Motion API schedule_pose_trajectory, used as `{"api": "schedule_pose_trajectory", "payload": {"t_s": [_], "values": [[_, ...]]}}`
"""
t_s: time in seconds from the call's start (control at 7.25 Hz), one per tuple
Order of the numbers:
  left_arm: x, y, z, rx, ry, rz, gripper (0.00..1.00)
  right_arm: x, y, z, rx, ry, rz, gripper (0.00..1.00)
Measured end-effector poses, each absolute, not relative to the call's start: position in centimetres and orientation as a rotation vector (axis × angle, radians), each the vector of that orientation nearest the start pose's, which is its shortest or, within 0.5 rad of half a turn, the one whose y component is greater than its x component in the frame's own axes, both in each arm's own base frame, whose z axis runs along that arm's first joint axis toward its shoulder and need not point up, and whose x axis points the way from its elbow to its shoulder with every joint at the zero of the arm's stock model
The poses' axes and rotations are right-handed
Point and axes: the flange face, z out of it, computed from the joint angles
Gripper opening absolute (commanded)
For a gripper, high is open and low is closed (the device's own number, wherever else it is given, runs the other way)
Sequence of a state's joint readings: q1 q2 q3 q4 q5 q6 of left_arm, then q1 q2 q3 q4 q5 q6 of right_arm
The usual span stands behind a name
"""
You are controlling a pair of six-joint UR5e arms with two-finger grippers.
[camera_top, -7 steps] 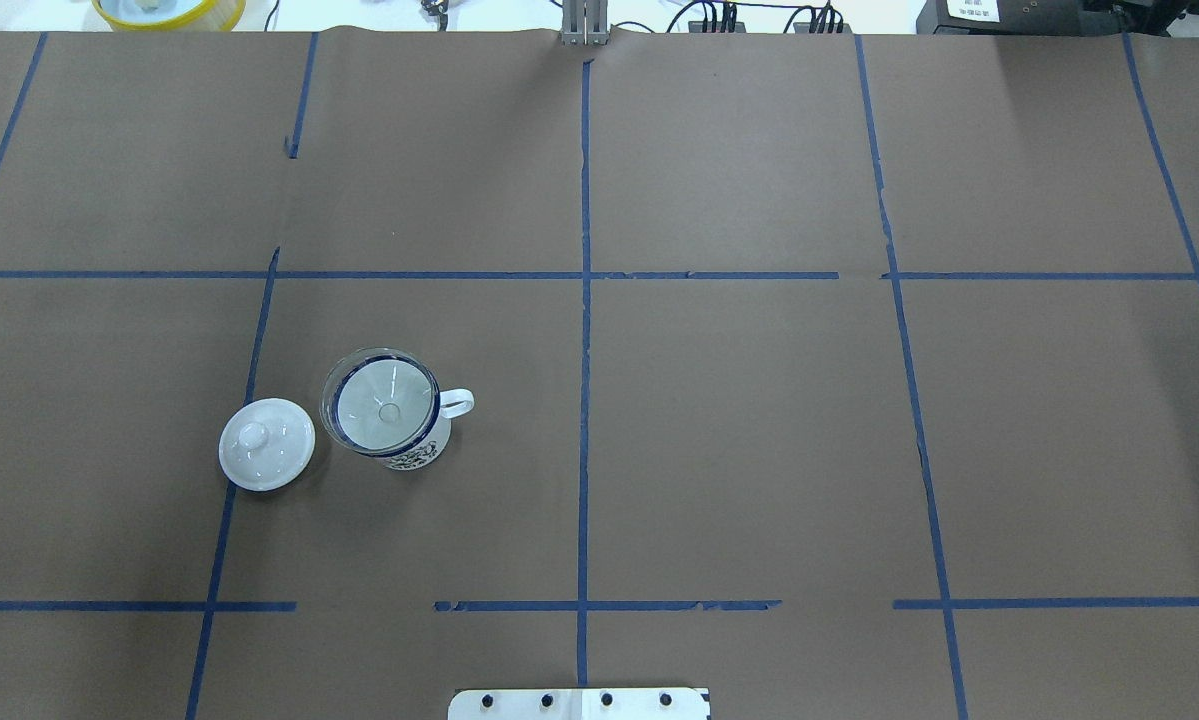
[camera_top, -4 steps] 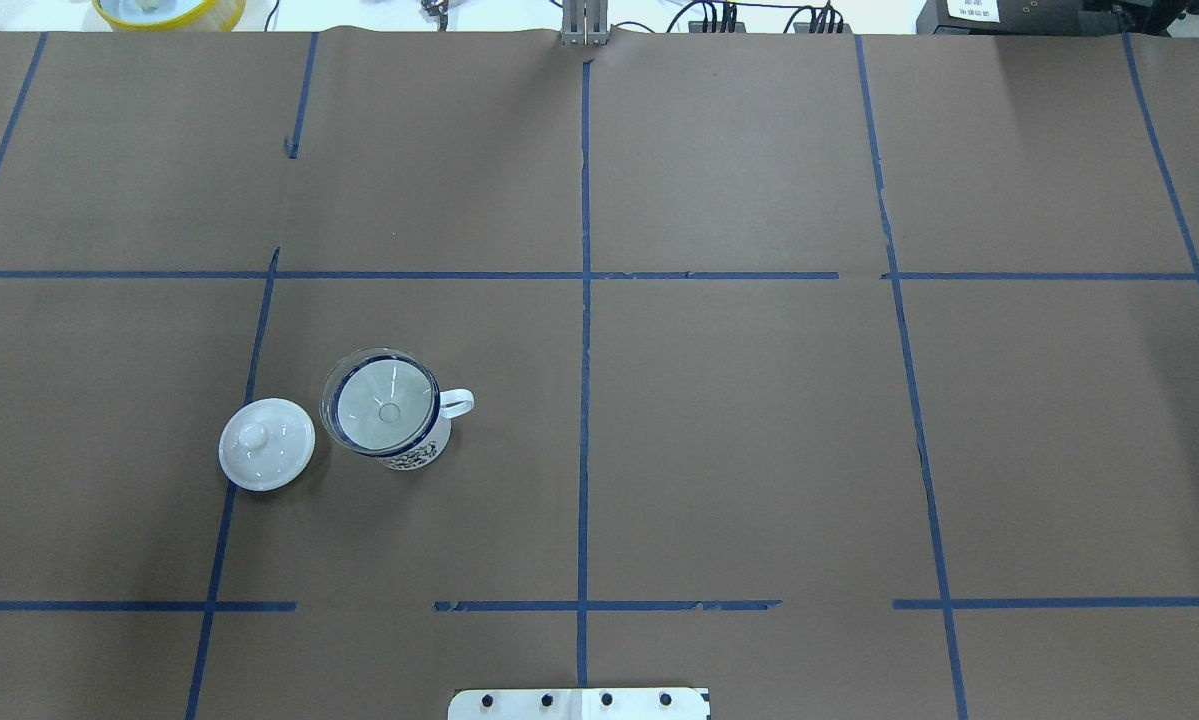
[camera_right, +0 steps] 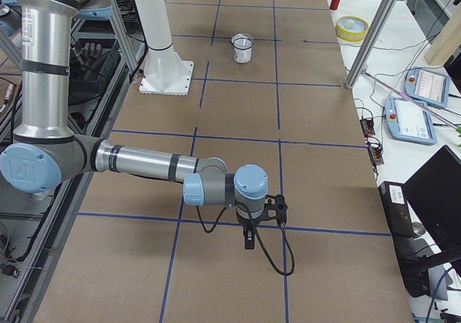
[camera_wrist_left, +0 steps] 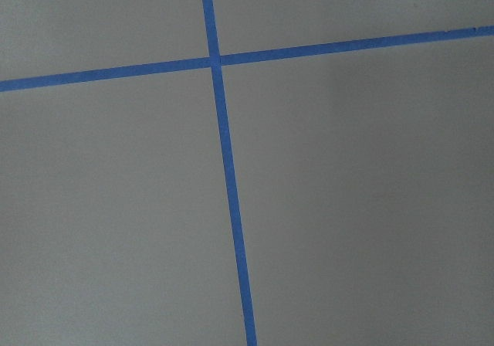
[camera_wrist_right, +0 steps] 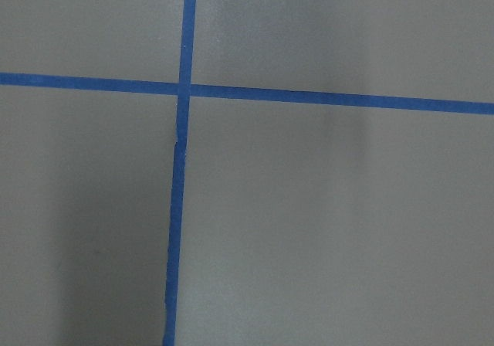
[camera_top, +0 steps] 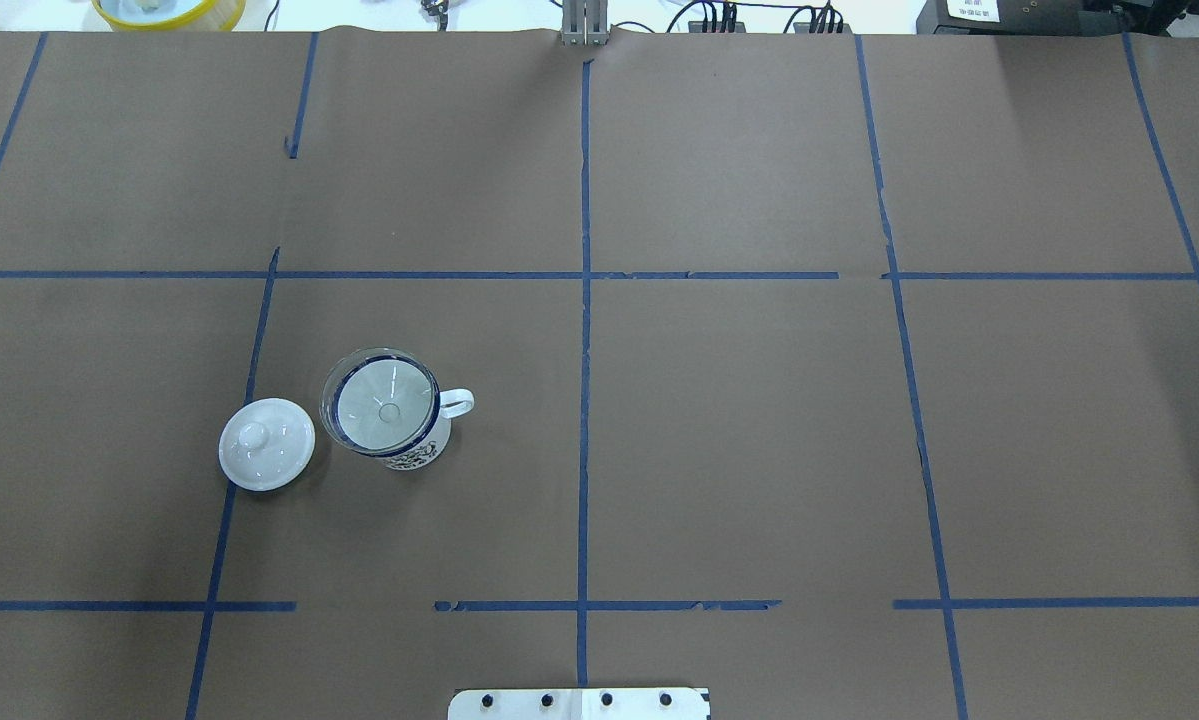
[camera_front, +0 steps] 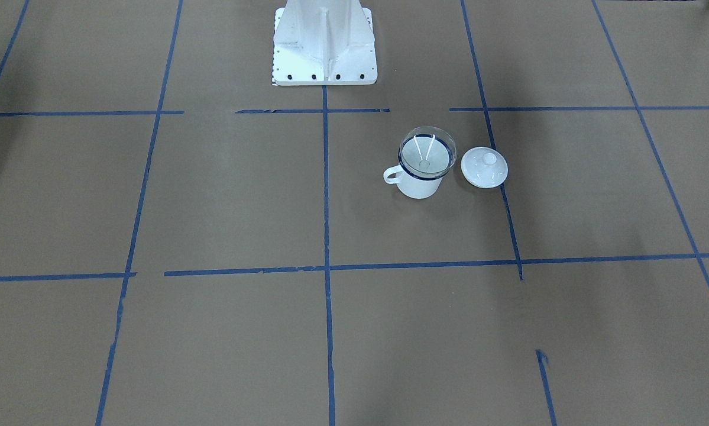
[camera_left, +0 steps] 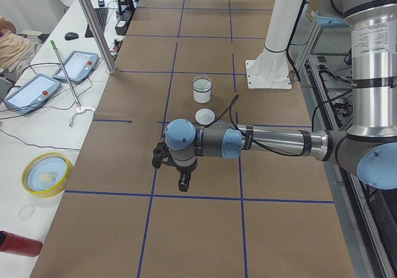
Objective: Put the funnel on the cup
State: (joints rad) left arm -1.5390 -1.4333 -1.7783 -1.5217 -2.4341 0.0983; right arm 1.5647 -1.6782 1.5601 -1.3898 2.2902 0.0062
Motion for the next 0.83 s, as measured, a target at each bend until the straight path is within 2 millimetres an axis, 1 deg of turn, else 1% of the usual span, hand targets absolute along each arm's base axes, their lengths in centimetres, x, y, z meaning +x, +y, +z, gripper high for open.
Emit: {"api": "schedule_pose_trajectory", "payload": {"t_s": [0.83], "values": [[-4.43,-43.14,62.12,0.042,0.863,0.127,1.0,6.49,-44.86,69.98,0.056,-0.72,-0.023,1.0]]}}
